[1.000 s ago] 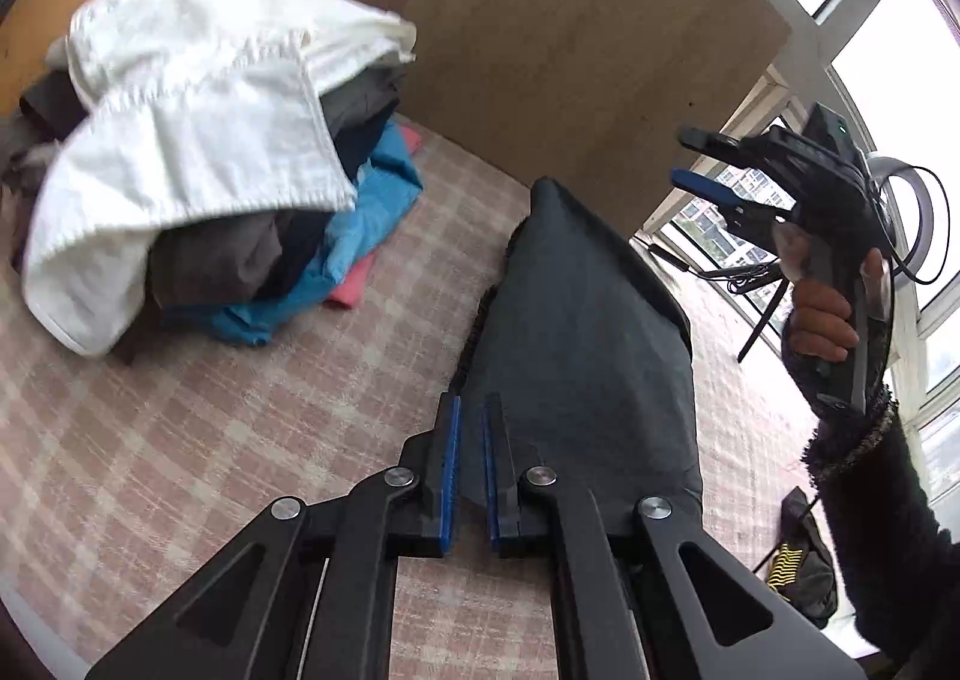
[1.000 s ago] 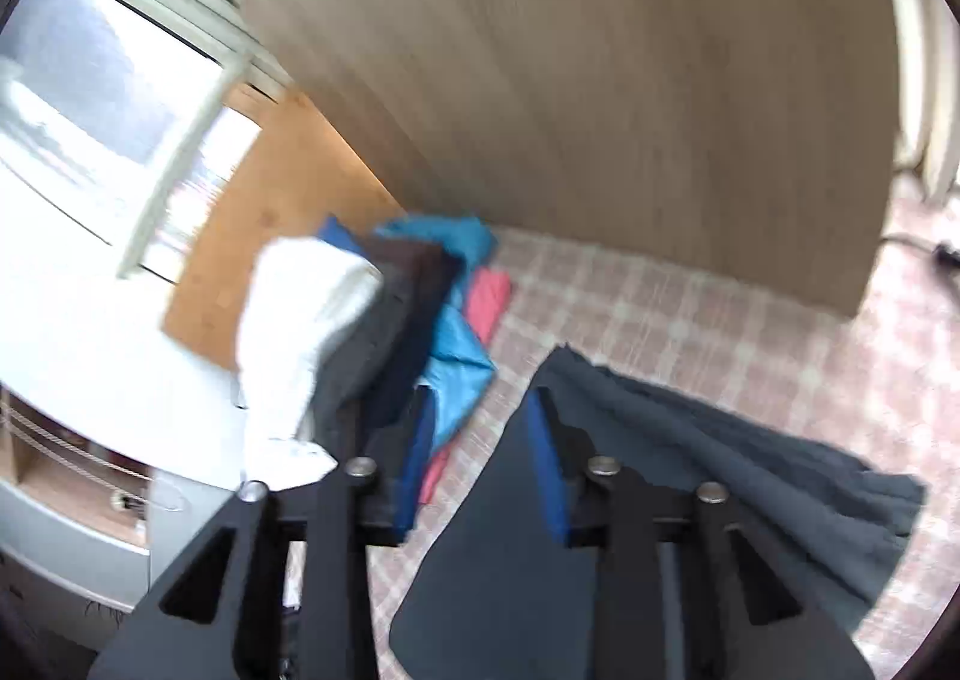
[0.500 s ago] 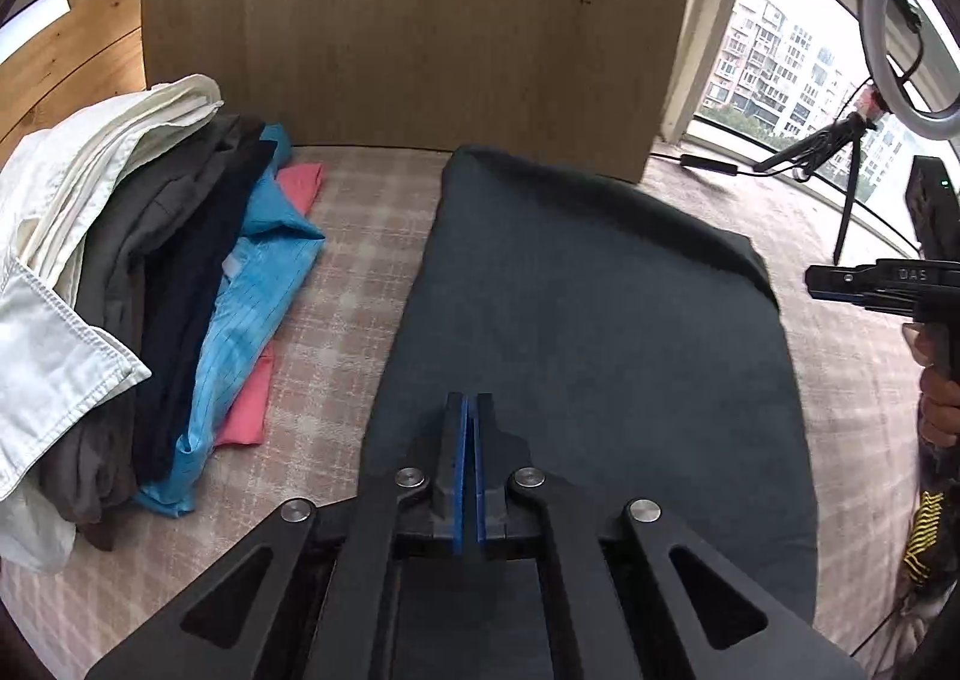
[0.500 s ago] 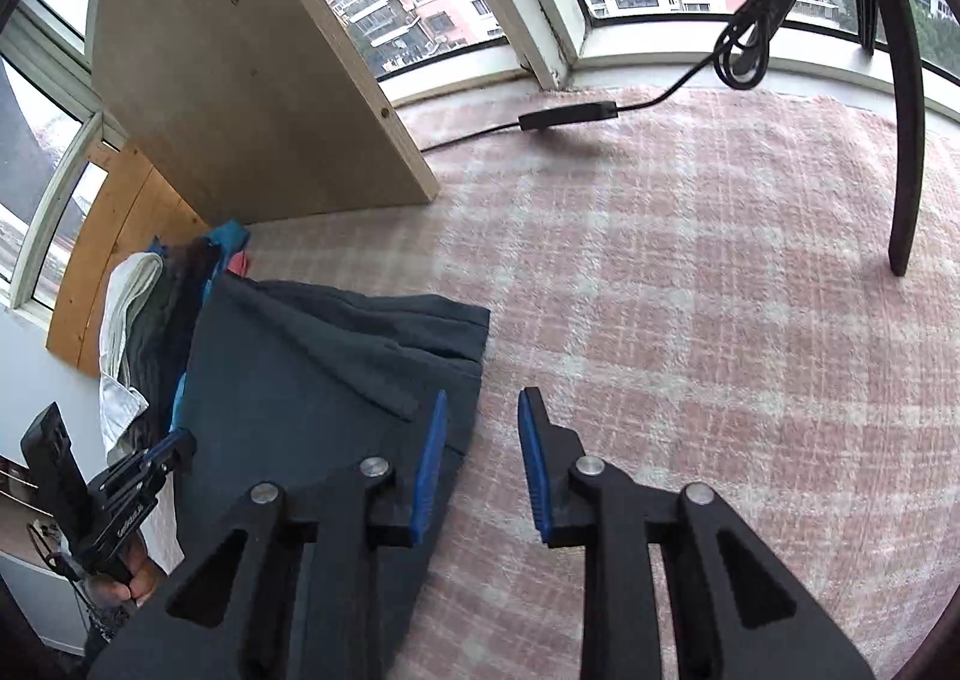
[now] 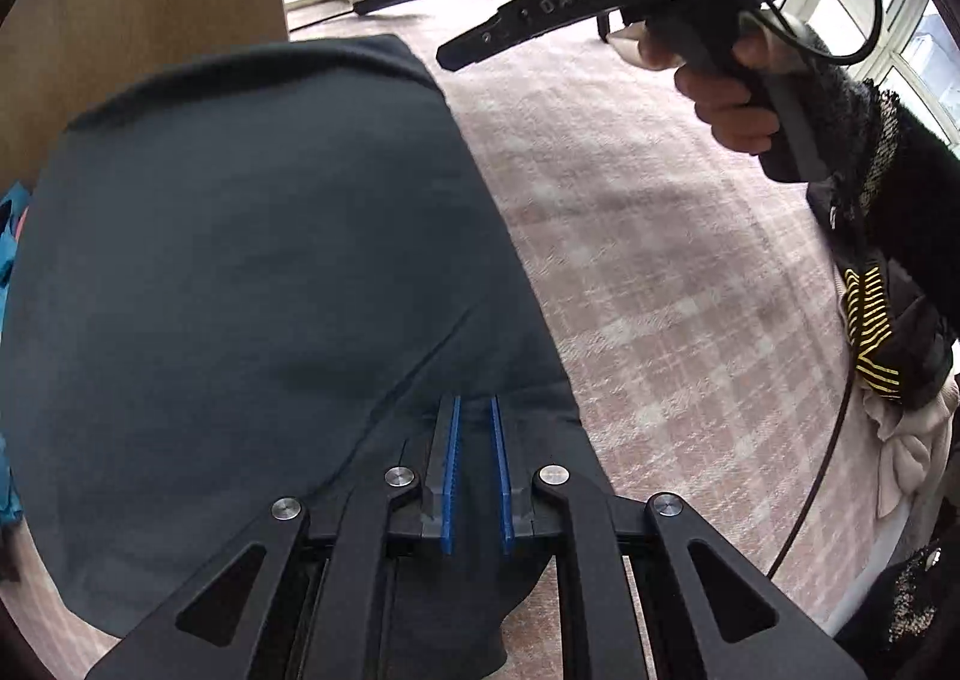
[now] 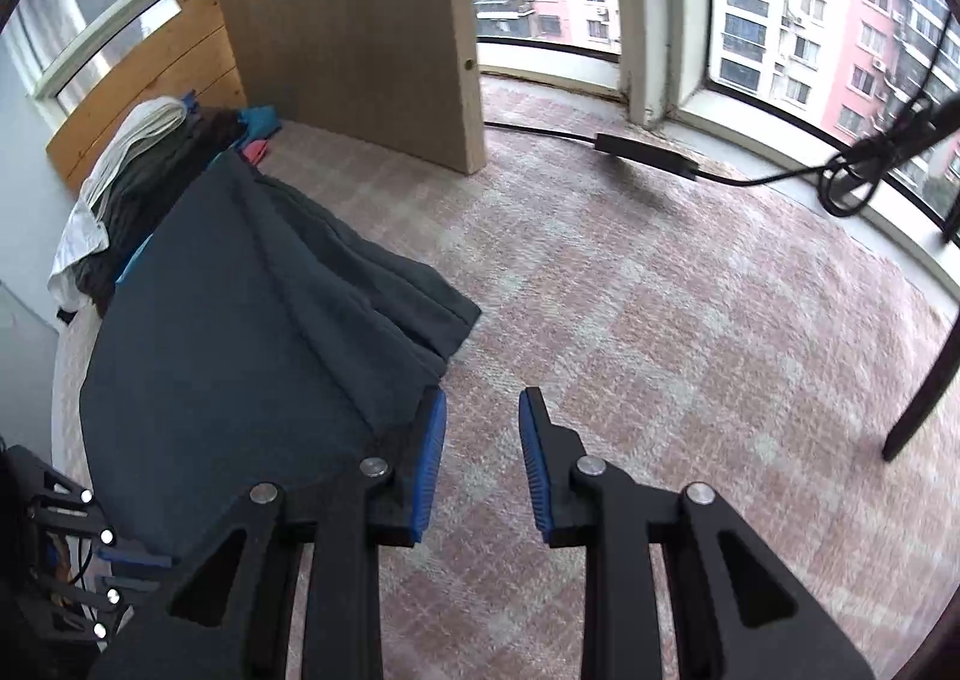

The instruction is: Fold clothes

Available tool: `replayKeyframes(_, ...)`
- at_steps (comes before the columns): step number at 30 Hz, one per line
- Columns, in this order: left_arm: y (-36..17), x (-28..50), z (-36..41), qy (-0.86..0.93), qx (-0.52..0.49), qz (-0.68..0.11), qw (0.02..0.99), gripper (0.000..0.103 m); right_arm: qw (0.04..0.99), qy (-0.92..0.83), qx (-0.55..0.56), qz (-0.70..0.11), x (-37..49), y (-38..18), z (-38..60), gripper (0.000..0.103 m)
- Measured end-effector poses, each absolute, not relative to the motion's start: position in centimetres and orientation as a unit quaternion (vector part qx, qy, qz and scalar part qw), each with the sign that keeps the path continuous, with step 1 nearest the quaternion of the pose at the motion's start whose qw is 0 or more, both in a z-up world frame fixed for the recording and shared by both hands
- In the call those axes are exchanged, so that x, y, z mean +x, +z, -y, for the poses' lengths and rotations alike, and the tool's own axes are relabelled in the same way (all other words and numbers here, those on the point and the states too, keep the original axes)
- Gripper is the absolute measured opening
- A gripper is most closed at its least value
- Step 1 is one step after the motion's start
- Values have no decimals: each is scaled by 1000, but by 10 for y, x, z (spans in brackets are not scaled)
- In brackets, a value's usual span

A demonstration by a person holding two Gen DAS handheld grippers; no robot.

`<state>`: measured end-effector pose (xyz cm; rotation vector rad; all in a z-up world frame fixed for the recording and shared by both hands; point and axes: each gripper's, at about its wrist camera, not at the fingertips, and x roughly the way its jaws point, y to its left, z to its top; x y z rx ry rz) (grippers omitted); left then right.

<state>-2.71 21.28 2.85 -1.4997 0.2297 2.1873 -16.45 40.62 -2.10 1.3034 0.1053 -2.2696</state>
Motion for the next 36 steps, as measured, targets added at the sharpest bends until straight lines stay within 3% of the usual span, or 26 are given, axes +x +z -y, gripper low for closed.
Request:
replayKeyframes(4, 29, -25, -212, 801, -543, -80, 238, 10, 297, -826, 471, -83, -170, -24, -393, 25)
replayKeyframes(10, 30, -19, -213, 808, -535, -75, 235, 10, 335, -807, 479, -84, -176, -32, -388, 25)
replayKeyframes(15, 32, -14, -215, 810, -531, -79, 237, 10, 346, -794, 498, -53, -181, -38, -393, 9)
replayKeyframes(24, 35, -6, -221, 814, -520, -90, 244, 10, 340, -799, 480, -125, -193, -16, -376, 4)
replayKeyframes(33, 58, -3, -215, 805, -544, -43, 232, 8, 359, -799, 480, -50, -189, 4, -395, 4)
replayKeyframes(35, 78, -1, -228, 826, -516, -66, 217, 15, 361, -799, 478, -51, -187, 10, -390, 4)
replayKeyframes(36, 83, 0, -239, 834, -505, -78, 209, 29, 360, -799, 480, -48, -188, 11, -389, 4)
